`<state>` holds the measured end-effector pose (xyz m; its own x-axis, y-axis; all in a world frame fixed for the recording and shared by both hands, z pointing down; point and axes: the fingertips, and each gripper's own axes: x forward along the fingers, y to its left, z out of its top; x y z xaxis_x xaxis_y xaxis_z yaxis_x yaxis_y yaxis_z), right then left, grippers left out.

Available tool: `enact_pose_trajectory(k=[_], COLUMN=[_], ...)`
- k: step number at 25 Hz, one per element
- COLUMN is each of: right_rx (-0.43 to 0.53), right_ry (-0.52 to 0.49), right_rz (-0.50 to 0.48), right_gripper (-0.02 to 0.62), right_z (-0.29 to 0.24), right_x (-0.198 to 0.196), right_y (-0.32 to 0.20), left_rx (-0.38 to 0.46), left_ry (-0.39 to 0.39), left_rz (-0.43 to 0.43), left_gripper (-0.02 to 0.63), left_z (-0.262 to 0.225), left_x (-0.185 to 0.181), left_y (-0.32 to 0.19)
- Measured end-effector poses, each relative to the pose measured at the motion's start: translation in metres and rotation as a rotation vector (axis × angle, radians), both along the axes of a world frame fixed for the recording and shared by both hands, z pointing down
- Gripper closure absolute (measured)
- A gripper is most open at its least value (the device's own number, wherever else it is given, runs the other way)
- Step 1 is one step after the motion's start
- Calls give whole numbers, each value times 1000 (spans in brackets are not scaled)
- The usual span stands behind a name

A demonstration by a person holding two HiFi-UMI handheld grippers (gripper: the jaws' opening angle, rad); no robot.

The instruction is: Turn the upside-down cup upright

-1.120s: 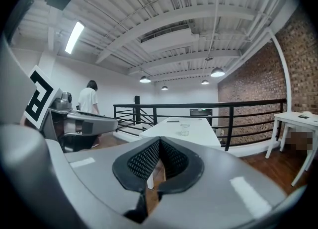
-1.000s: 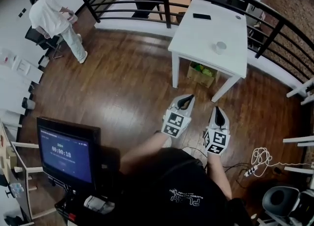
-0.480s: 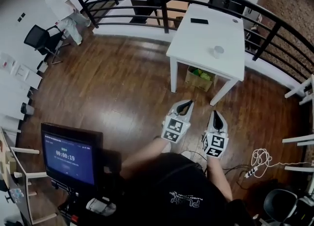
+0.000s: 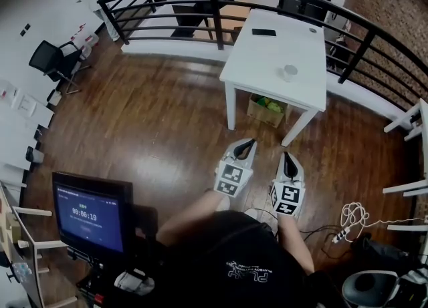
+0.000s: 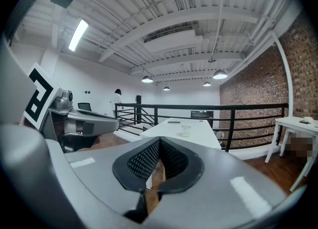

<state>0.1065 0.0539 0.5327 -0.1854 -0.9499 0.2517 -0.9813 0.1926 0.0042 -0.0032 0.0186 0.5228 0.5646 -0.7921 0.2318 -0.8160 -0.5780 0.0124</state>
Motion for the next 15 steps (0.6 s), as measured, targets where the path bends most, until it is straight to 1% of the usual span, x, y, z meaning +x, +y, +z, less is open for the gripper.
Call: enact_pose_trajectory(k=[10,15], right_rx=[10,13], right_ry=[-4,-6], right_rz=[-20,-24], right_gripper=[583,583], right_z=[-1,1], right_x=[-7,-10], right_y=[-8,-9], left_rx=[5,21], left_ry=[-14,-8], left_rz=[-14,-11], left_gripper=[611,611], left_z=[0,-4], left_x=[-5,-7], left_y=[-5,-6])
